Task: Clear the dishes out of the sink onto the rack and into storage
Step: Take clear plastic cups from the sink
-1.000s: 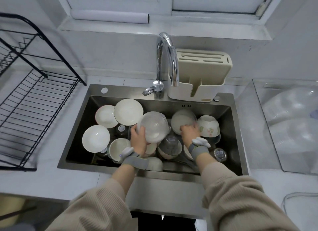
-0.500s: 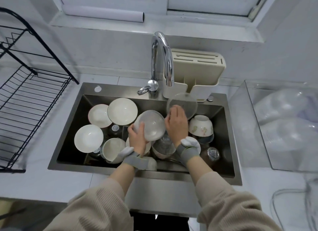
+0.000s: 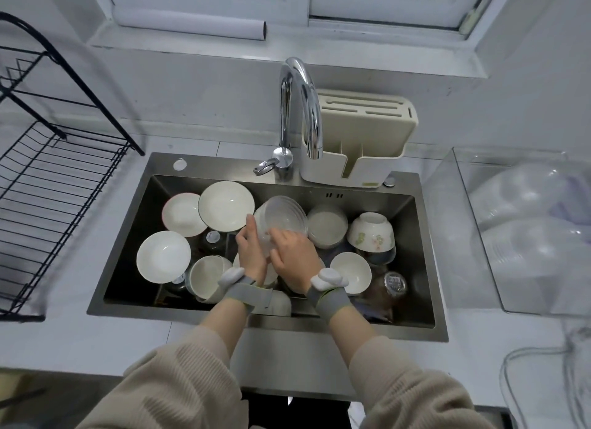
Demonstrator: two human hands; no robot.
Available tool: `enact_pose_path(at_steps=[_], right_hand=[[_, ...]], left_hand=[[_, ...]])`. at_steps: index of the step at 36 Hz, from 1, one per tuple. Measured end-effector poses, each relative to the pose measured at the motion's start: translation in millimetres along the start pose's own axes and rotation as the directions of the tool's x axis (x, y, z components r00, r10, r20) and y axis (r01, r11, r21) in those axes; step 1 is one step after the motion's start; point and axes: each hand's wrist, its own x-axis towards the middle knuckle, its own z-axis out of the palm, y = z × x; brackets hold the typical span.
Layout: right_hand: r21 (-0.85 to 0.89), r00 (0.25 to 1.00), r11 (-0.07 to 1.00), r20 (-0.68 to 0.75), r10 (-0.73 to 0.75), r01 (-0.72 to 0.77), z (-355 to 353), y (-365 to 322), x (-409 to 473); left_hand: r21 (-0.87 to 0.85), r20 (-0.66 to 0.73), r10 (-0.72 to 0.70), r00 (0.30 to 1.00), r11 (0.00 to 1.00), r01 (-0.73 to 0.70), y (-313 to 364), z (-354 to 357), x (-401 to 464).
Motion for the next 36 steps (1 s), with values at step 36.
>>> enact_pose_path(at_steps=[36], right_hand=[[-0.263, 0.800, 0.834, 0.251, 0.545, -0.486, 26, 110, -21]], left_hand=[[0.017, -0.030, -0.081, 0.996, 0.997, 0.081, -1, -2, 15]])
